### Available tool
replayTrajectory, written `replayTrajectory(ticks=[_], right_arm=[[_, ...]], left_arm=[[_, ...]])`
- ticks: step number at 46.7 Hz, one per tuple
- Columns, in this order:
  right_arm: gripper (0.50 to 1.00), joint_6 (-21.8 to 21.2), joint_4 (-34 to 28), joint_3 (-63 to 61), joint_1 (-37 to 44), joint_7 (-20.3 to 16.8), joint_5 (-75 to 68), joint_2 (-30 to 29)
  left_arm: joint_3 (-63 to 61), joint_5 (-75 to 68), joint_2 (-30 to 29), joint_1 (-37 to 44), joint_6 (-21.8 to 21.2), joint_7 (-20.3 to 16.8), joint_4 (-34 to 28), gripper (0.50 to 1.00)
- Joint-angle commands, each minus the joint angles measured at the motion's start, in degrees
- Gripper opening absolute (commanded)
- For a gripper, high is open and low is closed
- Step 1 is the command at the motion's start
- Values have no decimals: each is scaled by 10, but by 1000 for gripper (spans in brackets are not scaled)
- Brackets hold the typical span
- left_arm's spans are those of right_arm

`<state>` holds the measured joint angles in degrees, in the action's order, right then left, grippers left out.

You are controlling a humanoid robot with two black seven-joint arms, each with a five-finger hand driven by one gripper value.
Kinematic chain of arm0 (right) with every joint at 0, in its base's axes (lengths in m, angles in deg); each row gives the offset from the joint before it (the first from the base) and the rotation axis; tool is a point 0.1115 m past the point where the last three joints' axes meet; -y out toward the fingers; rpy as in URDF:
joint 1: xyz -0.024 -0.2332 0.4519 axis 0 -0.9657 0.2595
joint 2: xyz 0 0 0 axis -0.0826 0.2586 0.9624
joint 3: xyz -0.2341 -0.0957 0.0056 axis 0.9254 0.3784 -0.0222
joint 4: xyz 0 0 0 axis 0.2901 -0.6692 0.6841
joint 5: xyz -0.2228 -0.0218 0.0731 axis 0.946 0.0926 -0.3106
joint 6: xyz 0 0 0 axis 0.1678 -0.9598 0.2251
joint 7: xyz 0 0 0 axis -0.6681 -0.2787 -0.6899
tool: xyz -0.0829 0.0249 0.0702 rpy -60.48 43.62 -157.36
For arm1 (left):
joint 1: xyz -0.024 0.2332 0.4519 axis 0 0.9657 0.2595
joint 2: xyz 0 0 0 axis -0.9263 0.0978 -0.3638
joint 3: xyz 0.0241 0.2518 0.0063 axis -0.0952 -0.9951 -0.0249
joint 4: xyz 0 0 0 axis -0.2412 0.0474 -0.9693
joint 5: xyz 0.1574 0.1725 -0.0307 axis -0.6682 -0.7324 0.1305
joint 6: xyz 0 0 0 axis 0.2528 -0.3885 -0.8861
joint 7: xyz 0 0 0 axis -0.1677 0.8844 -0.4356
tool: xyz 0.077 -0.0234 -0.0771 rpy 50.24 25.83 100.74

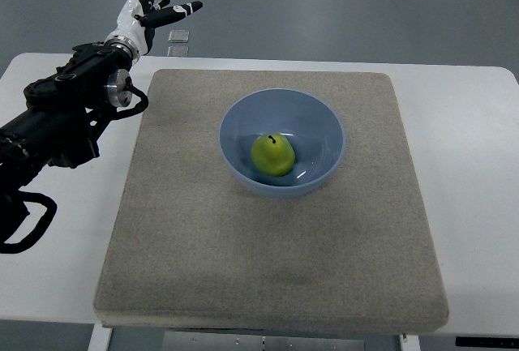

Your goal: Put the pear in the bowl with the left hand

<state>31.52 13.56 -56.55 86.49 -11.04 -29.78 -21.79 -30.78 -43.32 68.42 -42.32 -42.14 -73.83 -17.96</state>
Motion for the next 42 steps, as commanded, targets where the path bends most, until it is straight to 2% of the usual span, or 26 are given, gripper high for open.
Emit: replayTrajectory(ticks=[1, 11, 24, 35, 42], right_arm=[[924, 0, 1, 0, 0, 0, 0, 0], [924, 0, 0, 0, 0, 0, 0, 0], [924, 0, 1, 0, 0, 0, 0, 0], [924, 0, 0, 0, 0, 0, 0, 0], [924, 0, 1, 0, 0, 0, 0, 0]], left_arm=[[2, 34, 1, 6, 10, -1, -1, 984], [28, 69, 1, 23, 81, -10, -2, 977], [134, 71, 1, 47, 131, -10, -9, 977], [139, 72, 1, 51, 143, -10, -22, 977], [142, 72, 1, 56, 170, -10, -23, 977]])
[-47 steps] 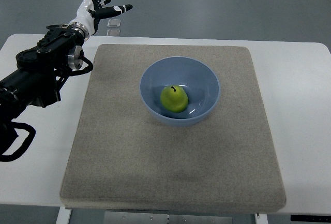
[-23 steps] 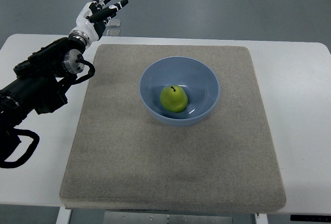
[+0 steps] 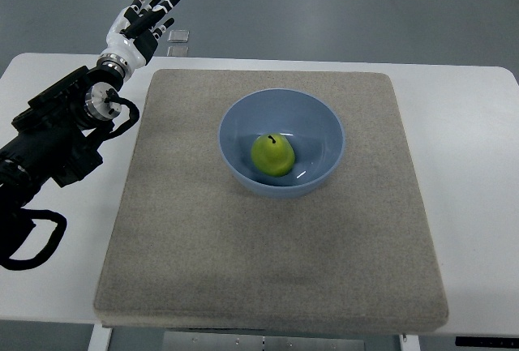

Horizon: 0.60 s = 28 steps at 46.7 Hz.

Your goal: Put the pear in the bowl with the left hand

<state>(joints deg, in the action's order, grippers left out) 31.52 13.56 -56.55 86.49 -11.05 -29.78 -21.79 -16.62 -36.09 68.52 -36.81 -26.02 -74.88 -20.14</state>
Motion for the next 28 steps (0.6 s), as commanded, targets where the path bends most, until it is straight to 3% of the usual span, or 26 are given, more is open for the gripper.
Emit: replayTrajectory(ticks=[1, 28], right_arm=[[924, 0, 0, 0, 0, 0, 0, 0], [924, 0, 1, 0, 0, 0, 0, 0]], left_arm=[[-1, -1, 0, 1, 8, 0, -2, 977], [-2, -2, -7, -3, 6, 0, -4, 992]])
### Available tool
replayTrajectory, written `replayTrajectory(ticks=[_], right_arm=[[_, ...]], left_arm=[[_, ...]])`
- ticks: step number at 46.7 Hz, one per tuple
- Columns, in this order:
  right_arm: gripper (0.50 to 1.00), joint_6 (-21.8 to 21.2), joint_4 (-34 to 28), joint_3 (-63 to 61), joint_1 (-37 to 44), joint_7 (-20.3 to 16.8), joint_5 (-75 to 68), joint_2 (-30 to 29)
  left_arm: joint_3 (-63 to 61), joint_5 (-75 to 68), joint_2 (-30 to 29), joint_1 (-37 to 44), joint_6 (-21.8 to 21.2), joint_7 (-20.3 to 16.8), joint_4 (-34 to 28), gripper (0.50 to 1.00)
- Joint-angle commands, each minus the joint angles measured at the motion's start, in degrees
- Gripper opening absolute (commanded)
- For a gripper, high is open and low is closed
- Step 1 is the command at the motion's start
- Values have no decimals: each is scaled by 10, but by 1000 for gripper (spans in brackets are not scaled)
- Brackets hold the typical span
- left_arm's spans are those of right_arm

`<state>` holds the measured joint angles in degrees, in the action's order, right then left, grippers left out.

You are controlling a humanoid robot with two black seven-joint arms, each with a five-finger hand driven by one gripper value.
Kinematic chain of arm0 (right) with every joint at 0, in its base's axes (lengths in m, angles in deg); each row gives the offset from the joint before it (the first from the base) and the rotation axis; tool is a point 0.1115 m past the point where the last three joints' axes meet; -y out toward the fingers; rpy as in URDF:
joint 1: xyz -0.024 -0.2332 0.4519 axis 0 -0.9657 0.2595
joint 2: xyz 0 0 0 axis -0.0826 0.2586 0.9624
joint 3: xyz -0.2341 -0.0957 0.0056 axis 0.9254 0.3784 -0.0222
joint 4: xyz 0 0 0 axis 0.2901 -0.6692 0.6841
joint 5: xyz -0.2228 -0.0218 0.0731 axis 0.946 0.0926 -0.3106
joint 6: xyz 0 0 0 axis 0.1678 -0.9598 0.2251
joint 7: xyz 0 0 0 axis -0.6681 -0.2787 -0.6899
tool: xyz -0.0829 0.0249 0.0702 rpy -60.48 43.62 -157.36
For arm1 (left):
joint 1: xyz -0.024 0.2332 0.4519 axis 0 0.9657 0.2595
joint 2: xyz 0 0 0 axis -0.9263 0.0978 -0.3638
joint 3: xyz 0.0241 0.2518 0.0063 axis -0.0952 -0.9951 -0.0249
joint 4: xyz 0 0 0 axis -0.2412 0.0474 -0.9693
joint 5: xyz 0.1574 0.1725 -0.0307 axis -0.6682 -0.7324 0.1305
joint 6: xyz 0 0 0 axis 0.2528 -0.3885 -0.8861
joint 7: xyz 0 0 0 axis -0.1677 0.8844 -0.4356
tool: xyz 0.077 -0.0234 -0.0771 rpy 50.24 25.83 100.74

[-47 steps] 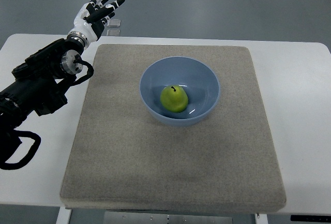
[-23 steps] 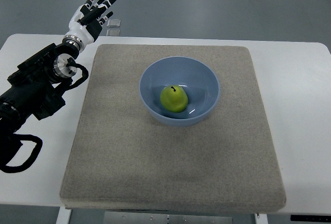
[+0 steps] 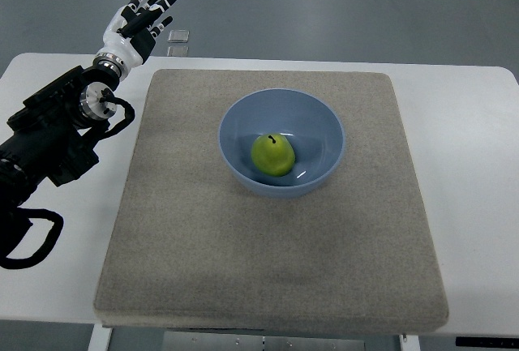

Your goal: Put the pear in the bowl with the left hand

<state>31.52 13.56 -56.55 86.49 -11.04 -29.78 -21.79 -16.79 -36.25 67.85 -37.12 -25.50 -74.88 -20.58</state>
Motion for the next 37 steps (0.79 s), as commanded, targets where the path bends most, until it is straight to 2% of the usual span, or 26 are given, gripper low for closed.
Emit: replayTrajectory(ticks=[1, 27, 37], right_arm=[[924, 0, 0, 0, 0, 0, 0, 0], [924, 0, 0, -1, 0, 0, 0, 0], [924, -2, 0, -3, 2, 4, 0, 0]], left_arm=[[0, -1, -1, 1, 1, 0, 0, 992], [1, 0, 3, -2, -1, 0, 1, 990], [0, -1, 3, -2, -14, 0, 1, 990]])
